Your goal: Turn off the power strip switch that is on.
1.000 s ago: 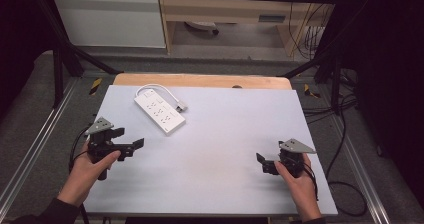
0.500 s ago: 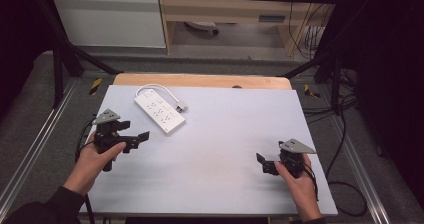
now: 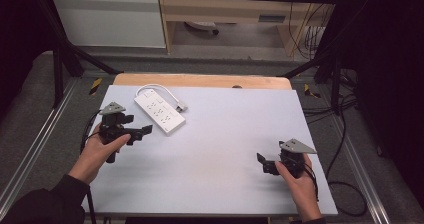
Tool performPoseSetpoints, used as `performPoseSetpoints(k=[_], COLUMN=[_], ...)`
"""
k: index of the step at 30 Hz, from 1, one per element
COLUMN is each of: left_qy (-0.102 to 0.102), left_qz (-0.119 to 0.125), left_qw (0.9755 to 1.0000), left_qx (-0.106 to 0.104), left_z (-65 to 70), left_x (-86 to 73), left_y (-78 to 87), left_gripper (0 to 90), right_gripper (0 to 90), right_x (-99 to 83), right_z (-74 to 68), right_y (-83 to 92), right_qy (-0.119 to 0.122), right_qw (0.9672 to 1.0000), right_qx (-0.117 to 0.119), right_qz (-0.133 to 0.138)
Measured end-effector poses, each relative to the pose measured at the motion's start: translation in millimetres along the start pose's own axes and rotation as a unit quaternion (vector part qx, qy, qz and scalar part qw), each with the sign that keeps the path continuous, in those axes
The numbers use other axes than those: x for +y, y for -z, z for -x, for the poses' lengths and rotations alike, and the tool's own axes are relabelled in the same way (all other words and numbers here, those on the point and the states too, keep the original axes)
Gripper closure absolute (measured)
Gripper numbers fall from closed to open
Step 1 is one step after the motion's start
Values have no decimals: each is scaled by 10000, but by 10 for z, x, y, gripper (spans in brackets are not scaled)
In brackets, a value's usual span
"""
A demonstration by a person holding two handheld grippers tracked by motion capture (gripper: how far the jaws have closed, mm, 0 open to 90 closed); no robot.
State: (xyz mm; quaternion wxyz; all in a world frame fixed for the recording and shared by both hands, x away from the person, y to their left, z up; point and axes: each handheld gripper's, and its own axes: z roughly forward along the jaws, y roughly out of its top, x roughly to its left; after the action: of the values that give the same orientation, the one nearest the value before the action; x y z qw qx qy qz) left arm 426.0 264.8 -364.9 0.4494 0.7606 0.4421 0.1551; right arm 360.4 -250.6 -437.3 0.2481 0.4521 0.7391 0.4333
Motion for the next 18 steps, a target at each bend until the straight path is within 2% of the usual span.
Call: performPoseSetpoints(k=[5,12,18], left_qy=[-14,-48,-45], left_qz=[16,22,33], left_qw=[9999,9999,9998], left_qx=[102,135,167], left_z=[-10,-3,-49], left_x=[75,177,285], left_y=[-83,-190,-250], left_gripper=[112,126,127], right_gripper=[40,41,41], right_x=[0,0,3], right_z=[1,6,3], right_y=[6,12,18], right_qy=[-9,-11,-19], right_qw=[10000,10000,10000], right_qx=[-22,-30,-36], right_qz=[0,14,34])
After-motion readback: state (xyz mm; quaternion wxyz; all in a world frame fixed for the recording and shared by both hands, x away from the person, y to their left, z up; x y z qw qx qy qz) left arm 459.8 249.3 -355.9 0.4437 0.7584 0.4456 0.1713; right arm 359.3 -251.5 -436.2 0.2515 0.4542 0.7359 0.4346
